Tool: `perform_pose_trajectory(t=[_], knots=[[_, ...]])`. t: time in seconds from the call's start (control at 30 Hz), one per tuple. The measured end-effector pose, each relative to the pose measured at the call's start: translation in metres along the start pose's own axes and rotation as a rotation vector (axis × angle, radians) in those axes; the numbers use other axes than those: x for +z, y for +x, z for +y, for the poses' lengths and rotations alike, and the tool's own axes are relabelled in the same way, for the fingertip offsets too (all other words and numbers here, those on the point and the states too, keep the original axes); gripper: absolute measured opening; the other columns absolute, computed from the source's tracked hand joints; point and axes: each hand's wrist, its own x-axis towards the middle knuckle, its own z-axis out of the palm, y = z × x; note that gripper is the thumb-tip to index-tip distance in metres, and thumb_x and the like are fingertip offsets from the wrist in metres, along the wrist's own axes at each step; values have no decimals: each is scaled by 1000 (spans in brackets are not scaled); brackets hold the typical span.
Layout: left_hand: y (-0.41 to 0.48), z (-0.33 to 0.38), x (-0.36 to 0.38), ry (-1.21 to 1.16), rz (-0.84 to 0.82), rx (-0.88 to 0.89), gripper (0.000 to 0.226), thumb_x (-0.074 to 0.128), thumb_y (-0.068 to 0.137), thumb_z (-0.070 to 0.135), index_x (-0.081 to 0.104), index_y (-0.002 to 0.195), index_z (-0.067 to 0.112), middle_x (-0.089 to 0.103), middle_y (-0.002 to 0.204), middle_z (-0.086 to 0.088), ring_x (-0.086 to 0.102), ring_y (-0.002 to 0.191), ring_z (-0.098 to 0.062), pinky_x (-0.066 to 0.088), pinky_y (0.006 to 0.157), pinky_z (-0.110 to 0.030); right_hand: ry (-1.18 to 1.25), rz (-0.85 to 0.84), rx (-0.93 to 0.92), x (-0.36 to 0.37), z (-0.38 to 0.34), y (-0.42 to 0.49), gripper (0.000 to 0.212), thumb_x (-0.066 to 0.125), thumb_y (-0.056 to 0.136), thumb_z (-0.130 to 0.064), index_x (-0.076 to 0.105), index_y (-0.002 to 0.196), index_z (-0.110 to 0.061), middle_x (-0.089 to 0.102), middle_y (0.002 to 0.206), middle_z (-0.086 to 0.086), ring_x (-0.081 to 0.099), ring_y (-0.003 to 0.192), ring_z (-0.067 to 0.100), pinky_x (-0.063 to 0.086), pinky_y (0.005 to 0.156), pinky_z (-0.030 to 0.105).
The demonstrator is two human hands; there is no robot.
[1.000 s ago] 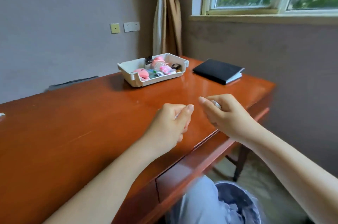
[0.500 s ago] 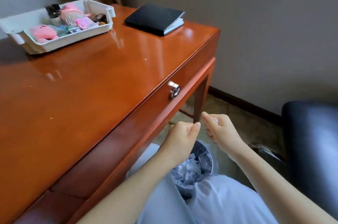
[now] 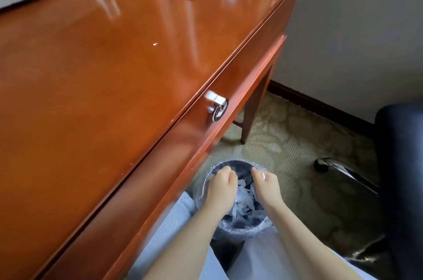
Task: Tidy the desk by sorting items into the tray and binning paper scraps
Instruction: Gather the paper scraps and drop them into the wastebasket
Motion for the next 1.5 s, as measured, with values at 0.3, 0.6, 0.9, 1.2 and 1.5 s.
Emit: perform_pose_trajectory(t=[0.3, 0.6, 0.9, 1.2, 1.5], knots=[[34, -12, 30, 41, -166, -61, 8, 34, 97, 12, 35, 101, 5, 46, 118, -19, 45, 86, -26, 43, 77, -42, -21, -13, 82, 18, 16, 23, 39, 48, 93, -15, 27, 59, -15, 27, 56, -1, 23, 53, 13, 22, 52, 27], [41, -26, 37, 340, -271, 16, 50, 34, 100, 26, 19, 146, 16, 17, 154, -1, 18, 141, -22, 17, 115, -41, -84, -111, 71, 22, 19, 23, 21, 50, 90, -6, 59, 109, -9, 61, 98, 1, 56, 93, 16, 43, 83, 27], [15, -2, 11, 488, -289, 180, 50, 27, 102, 27, 17, 148, 13, 13, 158, -1, 10, 146, -17, 7, 118, -41, -358, -182, -72, -11, -6, 12, 35, 45, 95, -13, 53, 129, -8, 58, 131, 5, 52, 121, 19, 35, 93, 21], [-53, 64, -65, 640, -198, 428, 41, 28, 101, 29, 34, 137, 10, 39, 144, -6, 31, 135, -24, 23, 111, -40, -701, -174, -429, -72, -93, -28, 31, 49, 95, -19, 57, 124, -12, 59, 128, 4, 52, 121, 21, 37, 100, 28], [-152, 117, -162, 694, -104, 586, 43, 32, 100, 33, 38, 138, 17, 45, 140, -2, 40, 129, -21, 33, 108, -39, -783, -194, -845, -94, -203, -119, 20, 51, 94, -16, 67, 106, -14, 68, 103, -1, 64, 93, 15, 54, 83, 31]])
